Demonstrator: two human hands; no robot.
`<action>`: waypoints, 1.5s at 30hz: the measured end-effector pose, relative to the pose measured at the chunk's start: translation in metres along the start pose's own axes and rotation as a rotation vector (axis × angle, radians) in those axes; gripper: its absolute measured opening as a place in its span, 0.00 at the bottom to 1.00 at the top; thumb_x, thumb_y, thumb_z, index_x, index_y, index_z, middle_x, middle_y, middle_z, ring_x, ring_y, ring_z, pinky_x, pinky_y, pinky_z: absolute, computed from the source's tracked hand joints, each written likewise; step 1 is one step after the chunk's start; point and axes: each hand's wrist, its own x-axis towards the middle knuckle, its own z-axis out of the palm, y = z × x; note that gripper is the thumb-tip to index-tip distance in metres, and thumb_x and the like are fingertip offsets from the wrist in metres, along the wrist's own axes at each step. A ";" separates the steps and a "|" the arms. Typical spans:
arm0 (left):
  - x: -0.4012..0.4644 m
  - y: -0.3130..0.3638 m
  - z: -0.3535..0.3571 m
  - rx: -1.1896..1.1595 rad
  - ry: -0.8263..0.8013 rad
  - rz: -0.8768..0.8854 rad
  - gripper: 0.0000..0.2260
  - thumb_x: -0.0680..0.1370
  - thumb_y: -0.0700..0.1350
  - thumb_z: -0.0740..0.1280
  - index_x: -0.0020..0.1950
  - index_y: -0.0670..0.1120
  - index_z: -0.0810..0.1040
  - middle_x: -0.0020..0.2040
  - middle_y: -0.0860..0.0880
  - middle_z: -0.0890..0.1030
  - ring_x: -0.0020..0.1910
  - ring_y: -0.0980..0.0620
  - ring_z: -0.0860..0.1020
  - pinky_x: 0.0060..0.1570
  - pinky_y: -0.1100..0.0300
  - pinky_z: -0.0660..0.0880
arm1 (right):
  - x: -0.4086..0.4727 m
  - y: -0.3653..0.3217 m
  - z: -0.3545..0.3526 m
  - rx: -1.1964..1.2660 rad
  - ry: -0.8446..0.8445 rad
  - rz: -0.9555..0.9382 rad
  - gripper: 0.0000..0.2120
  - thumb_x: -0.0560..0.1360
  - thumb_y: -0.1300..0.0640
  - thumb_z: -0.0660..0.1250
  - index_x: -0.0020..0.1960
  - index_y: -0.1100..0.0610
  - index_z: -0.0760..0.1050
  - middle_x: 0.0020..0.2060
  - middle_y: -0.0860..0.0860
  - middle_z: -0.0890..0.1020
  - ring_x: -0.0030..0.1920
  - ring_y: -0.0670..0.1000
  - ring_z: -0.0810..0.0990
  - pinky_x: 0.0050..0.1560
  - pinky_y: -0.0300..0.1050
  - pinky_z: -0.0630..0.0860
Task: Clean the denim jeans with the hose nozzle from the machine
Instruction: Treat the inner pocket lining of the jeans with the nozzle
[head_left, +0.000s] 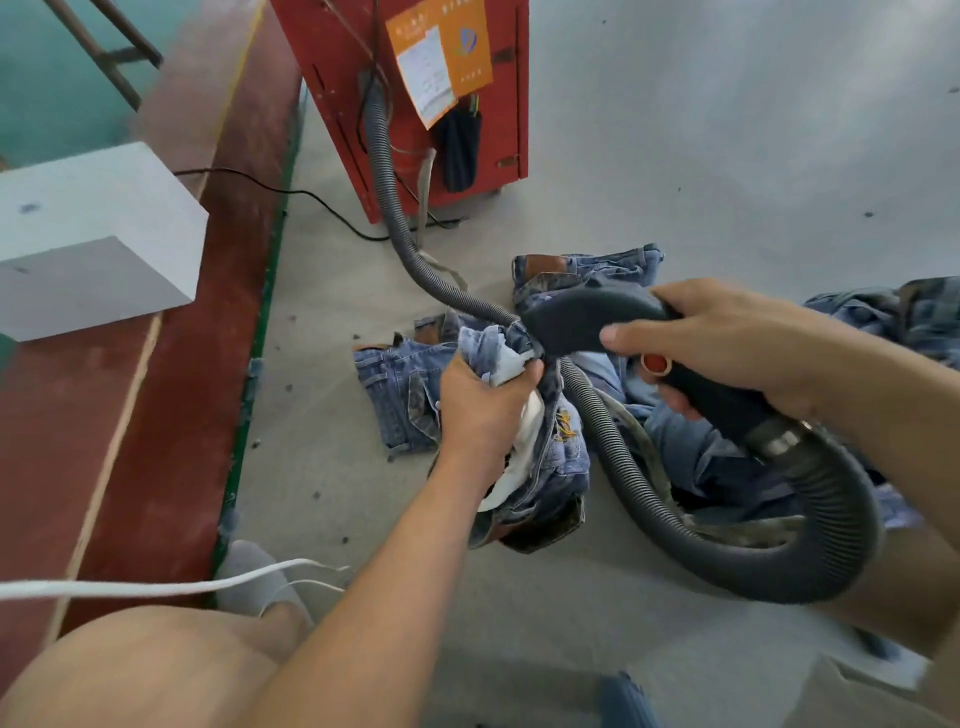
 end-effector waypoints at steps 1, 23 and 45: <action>0.000 0.000 -0.001 0.023 -0.013 -0.012 0.18 0.70 0.41 0.80 0.57 0.46 0.82 0.48 0.51 0.88 0.49 0.52 0.87 0.53 0.47 0.83 | -0.003 0.000 0.002 -0.066 -0.049 0.009 0.10 0.77 0.44 0.74 0.46 0.50 0.79 0.31 0.53 0.81 0.28 0.54 0.80 0.30 0.46 0.79; 0.003 0.015 -0.016 -0.350 -0.076 -0.264 0.07 0.76 0.30 0.72 0.51 0.39 0.84 0.47 0.39 0.86 0.45 0.43 0.86 0.47 0.47 0.84 | -0.015 -0.004 -0.011 -0.145 -0.035 -0.049 0.08 0.78 0.44 0.74 0.45 0.47 0.80 0.31 0.53 0.81 0.28 0.54 0.80 0.28 0.48 0.80; -0.001 0.013 0.010 -0.251 0.179 -0.244 0.12 0.70 0.31 0.79 0.52 0.35 0.83 0.45 0.38 0.87 0.45 0.39 0.87 0.49 0.38 0.84 | 0.000 0.001 0.006 -0.019 0.184 0.036 0.11 0.80 0.52 0.71 0.49 0.59 0.75 0.28 0.53 0.79 0.23 0.52 0.77 0.26 0.44 0.77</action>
